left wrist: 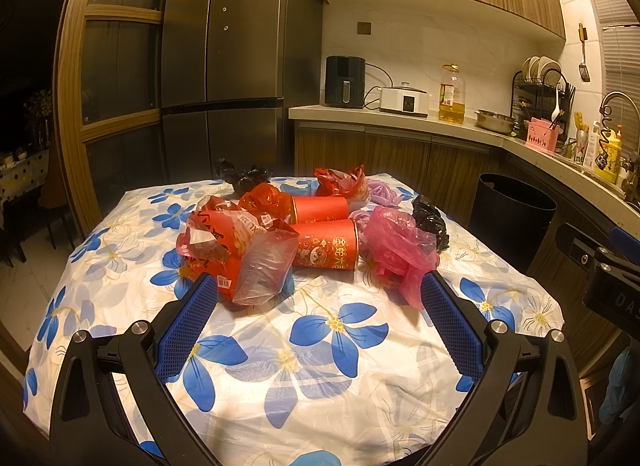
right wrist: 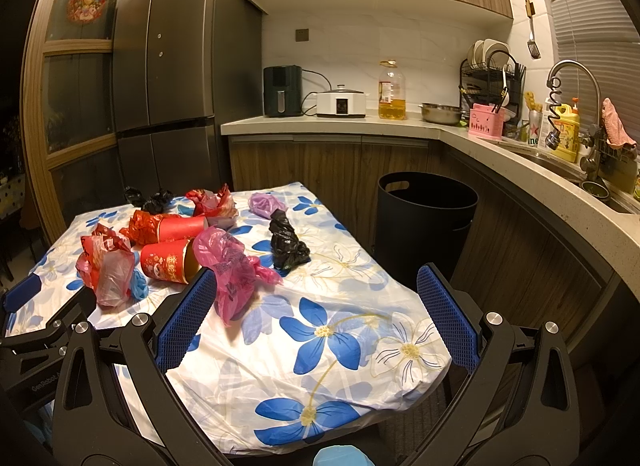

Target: Collect trash

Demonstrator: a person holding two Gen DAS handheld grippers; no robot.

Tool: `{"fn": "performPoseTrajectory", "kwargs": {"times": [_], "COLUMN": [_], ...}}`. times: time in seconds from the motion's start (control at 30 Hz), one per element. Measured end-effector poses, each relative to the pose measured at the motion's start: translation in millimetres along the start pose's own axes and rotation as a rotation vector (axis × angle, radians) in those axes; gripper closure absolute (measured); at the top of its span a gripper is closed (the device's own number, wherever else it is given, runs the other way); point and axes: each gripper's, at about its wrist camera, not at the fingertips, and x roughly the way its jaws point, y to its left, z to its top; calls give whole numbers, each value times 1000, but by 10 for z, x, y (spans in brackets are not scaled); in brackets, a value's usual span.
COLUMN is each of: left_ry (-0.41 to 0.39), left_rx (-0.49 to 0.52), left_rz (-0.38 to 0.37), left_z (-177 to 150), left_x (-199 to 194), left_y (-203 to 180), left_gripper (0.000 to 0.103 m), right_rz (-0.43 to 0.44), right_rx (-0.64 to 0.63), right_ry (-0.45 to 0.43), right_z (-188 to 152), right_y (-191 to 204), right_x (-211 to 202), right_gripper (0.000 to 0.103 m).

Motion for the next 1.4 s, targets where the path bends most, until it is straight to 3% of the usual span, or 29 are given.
{"fn": "performPoseTrajectory", "kwargs": {"times": [1.4], "left_ry": [-5], "left_rx": [-10], "left_rz": [-1], "left_z": [54], "left_x": [-26], "left_y": [-44], "left_gripper": [6], "right_rz": [0], "right_rx": [7], "right_ry": [0], "right_z": [22], "right_y": [-11], "right_x": [-1], "right_gripper": [4]}}
